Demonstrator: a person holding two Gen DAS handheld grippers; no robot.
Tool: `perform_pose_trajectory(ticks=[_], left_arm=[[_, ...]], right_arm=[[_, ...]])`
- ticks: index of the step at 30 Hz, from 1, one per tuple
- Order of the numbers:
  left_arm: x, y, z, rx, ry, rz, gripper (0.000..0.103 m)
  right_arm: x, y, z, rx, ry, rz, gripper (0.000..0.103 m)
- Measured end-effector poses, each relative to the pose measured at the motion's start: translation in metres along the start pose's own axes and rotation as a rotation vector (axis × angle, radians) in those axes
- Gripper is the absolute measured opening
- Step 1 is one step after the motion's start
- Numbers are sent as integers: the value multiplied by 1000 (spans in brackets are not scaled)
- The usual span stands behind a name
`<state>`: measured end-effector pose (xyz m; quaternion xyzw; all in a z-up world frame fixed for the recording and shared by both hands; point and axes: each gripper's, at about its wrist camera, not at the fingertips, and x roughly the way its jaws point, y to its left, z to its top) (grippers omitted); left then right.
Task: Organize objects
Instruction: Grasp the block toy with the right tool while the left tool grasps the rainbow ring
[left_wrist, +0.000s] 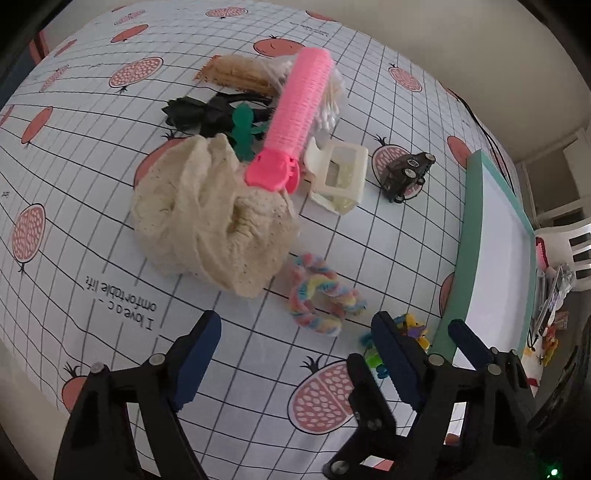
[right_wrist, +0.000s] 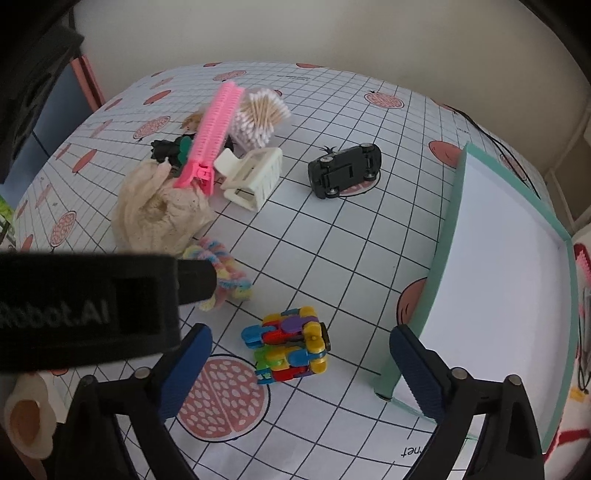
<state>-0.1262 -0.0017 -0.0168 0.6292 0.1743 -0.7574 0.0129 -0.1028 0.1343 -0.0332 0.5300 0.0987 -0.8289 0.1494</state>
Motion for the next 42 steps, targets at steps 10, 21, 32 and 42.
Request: perform_pose_trajectory(ticks=[10, 21, 32, 42], left_arm=[[5, -9, 1, 6, 6, -13, 61], [13, -14, 4, 20, 0, -17, 45], [18, -13, 2, 19, -1, -43, 30], [13, -13, 5, 41, -19, -42, 12]], right_arm=[[6, -2, 2, 29, 9, 22, 89], [10, -2, 4, 39, 30, 25, 67], [9, -2, 5, 46, 30, 30, 49], [2, -5, 2, 57, 21, 34, 47]])
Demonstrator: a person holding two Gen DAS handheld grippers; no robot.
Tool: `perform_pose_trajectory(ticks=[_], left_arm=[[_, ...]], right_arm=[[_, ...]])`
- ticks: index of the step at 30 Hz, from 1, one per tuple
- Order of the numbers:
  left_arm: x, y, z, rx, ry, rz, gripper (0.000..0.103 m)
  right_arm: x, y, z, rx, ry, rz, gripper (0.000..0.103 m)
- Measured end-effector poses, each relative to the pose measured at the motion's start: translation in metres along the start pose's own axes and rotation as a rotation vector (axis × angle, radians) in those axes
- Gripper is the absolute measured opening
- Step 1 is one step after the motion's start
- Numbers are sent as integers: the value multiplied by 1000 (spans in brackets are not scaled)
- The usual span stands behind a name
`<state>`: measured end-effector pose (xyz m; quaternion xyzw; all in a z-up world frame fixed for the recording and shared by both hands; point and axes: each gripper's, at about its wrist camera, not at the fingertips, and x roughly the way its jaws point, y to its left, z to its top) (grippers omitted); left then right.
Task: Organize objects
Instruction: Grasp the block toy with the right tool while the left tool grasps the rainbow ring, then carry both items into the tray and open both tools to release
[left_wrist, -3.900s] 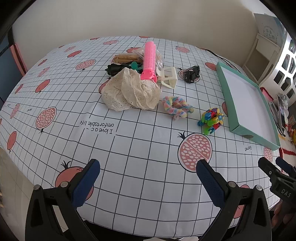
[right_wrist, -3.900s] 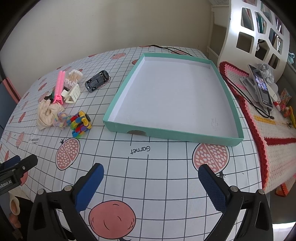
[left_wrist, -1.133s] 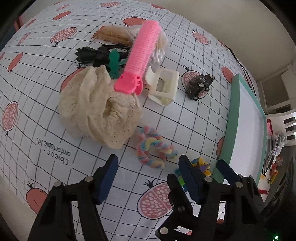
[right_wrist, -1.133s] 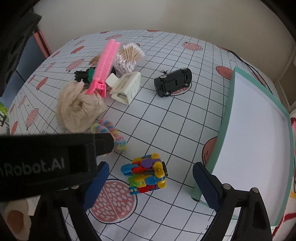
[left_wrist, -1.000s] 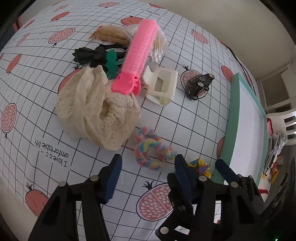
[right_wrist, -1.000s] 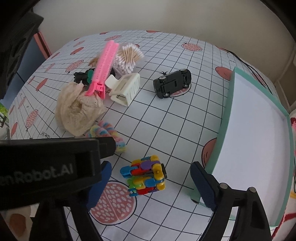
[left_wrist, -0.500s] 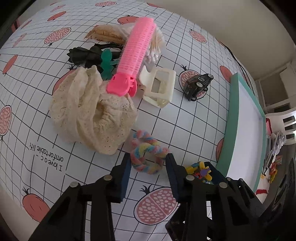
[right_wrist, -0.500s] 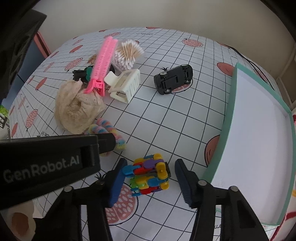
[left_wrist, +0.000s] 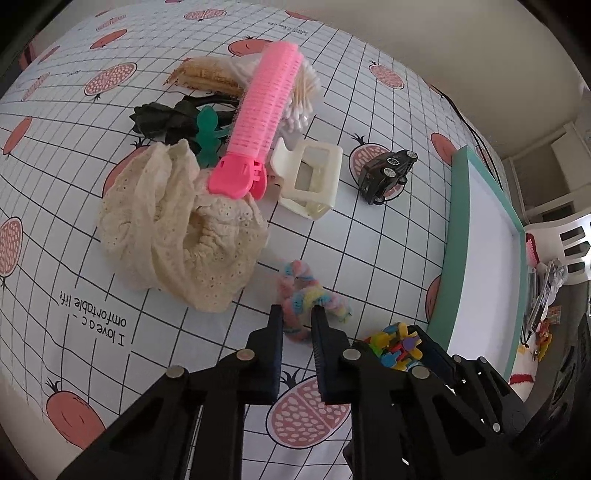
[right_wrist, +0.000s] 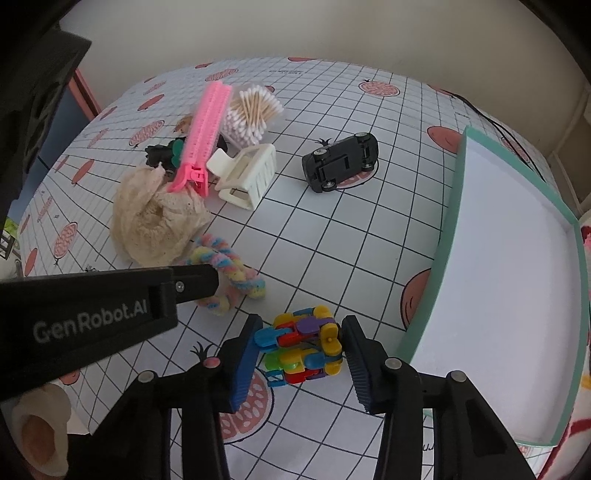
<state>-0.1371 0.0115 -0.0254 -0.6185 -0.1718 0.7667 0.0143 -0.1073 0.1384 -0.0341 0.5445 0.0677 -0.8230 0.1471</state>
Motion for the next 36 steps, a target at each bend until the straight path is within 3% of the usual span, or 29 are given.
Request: perform_pose_trajectory(ticks=[13, 16, 22, 26, 31, 36], left_arm=[[-21, 3, -2, 8, -68, -13, 11], [-35, 6, -4, 9, -118, -31, 11], [-69, -4, -1, 46, -295, -53, 11], [-87, -20, -3, 99, -389, -92, 11], [-82, -44, -6, 147, -388, -148, 11], [-76, -77, -15, 191, -379, -209, 11]], right_arm=[[-10, -1, 1, 8, -15, 15, 45], [-14, 0, 2, 6, -28, 14, 44], [-37, -10, 8, 47, -121, -2, 44], [-49, -31, 10, 123, -177, -64, 44], [-59, -75, 10, 254, -229, -133, 44], [-58, -117, 5, 339, -220, -204, 44]])
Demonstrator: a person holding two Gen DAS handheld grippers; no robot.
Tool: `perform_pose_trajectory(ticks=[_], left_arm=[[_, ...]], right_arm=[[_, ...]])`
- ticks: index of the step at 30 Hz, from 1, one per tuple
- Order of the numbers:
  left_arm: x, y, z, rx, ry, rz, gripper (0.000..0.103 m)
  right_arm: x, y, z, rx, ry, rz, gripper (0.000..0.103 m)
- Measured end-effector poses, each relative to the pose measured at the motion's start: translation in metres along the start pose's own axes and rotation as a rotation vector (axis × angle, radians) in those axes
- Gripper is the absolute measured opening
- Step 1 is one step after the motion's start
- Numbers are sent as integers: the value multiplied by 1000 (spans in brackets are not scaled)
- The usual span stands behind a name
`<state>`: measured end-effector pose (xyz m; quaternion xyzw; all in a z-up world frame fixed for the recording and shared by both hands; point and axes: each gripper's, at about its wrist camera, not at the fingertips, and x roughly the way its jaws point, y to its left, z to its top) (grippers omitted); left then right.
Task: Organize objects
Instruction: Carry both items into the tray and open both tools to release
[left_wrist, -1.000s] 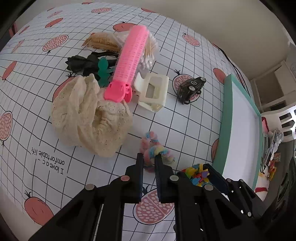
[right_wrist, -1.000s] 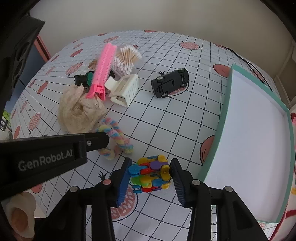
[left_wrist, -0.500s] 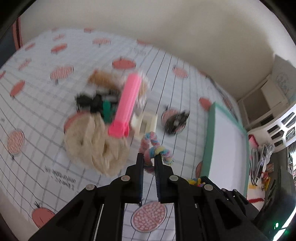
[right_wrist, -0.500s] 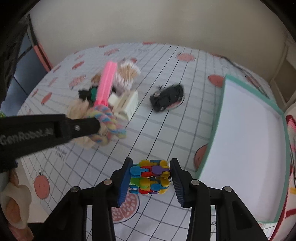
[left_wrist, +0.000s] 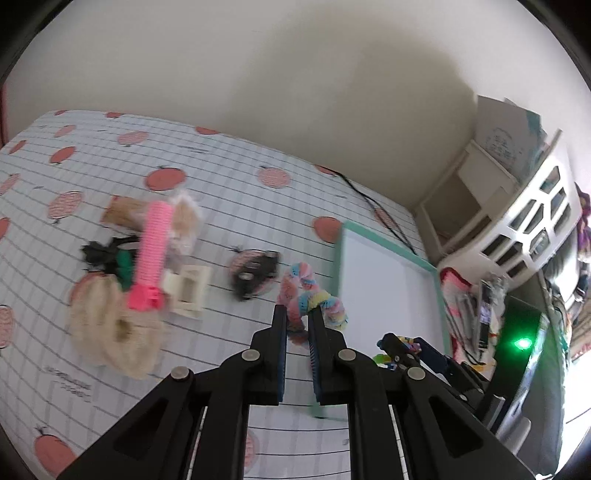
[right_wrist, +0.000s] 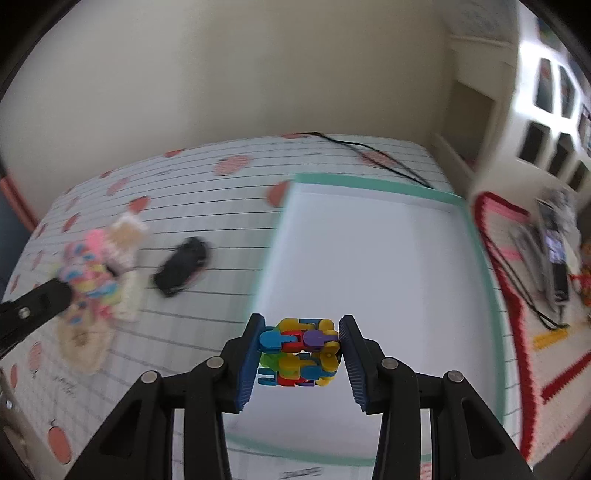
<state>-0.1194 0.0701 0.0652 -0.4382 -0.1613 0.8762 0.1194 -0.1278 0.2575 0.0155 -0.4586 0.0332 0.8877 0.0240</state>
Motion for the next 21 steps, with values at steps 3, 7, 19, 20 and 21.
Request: perform_pose_trajectory(ticks=[3, 7, 19, 20, 21], left_arm=[[10, -18, -4, 22, 10, -29, 11], [25, -41, -10, 60, 32, -49, 11], [84, -64, -27, 58, 104, -55, 11], [87, -63, -28, 57, 107, -51, 11], [91, -63, -29, 58, 111, -45, 11]], right_arm=[[3, -24, -1, 32, -1, -44, 44], [8, -49, -2, 60, 6, -97, 44], [19, -92, -2, 154, -1, -156, 44], [20, -96, -2, 165, 0, -161, 44], [22, -100, -2, 173, 3, -165, 44]])
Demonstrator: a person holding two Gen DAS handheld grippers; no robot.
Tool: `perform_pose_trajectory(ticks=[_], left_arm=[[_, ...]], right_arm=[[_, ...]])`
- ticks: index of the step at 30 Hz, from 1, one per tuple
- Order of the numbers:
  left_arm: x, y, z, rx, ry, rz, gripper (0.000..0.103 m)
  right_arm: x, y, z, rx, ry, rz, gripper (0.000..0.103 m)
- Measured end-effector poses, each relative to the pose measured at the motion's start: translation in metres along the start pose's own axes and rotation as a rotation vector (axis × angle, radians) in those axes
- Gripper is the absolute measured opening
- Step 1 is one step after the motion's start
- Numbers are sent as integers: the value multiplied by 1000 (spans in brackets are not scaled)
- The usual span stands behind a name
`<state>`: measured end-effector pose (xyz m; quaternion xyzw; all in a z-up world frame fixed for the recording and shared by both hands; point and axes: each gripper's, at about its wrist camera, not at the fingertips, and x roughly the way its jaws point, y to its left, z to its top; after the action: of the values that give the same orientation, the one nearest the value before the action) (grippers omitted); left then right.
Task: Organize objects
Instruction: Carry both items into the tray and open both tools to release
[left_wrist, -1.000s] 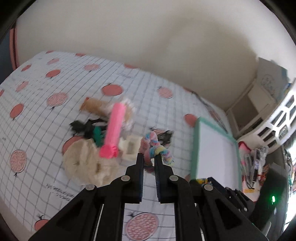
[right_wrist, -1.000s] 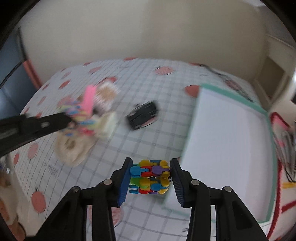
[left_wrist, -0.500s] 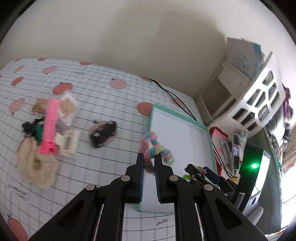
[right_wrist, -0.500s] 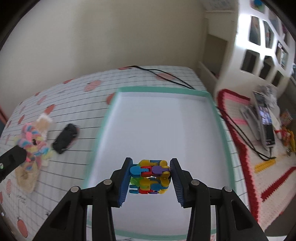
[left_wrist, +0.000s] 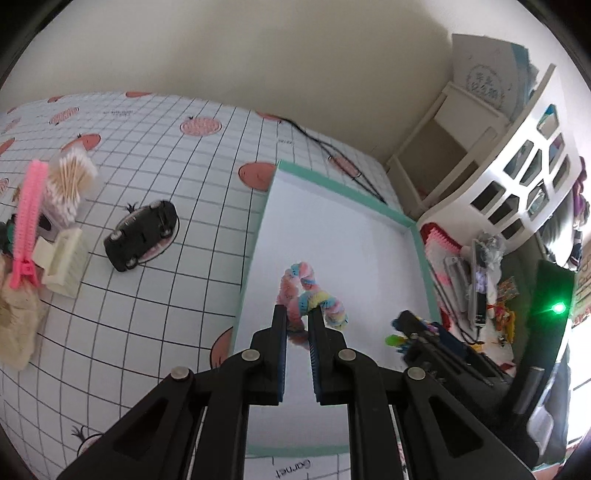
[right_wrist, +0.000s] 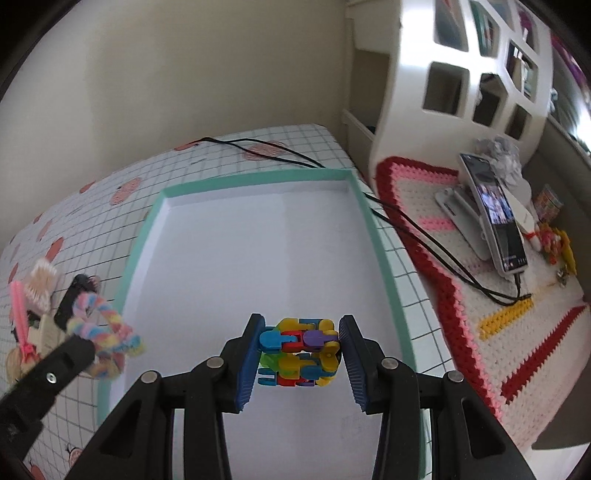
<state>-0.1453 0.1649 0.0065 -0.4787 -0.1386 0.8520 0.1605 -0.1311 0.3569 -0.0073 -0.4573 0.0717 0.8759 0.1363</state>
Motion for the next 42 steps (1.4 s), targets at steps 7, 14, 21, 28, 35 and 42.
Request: perform_pose_trajectory(ticks=[7, 14, 21, 28, 35, 42], left_arm=[[22, -2, -5, 13, 30, 23, 11], [34, -2, -8, 11, 63, 26, 12], [29, -3, -7, 19, 61, 25, 15], [18, 3, -2, -15, 49, 9, 35], [4, 7, 3, -30, 15, 14, 56], [-1, 20, 4, -58, -9, 55, 77]], right_arm=[[12, -14, -1, 41, 16, -12, 44], [19, -13, -1, 34, 25, -17, 45], [16, -8, -2, 13, 9, 0, 46], [7, -2, -2, 3, -14, 23, 51], [-5, 4, -1, 2, -48, 44, 51], [-10, 9, -4, -13, -54, 60, 66]])
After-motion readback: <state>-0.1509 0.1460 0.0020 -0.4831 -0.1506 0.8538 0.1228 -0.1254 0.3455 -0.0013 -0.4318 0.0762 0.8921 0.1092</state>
